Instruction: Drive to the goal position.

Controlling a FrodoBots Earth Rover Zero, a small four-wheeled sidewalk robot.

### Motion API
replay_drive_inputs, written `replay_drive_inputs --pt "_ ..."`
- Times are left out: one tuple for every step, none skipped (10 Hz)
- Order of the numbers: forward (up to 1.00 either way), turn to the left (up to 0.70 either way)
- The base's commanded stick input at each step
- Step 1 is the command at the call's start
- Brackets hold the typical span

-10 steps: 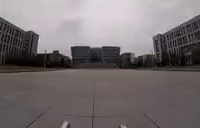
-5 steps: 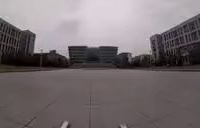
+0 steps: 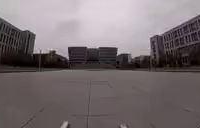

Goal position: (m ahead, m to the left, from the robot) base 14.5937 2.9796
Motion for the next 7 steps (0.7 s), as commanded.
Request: replay_drive_inputs --pt "0.70 0.00" --pt "0.70 0.00" --pt "0.70 0.00" --pt "0.70 0.16" --pt "0.70 0.26" --pt "0.70 0.33" --pt "0.70 0.27"
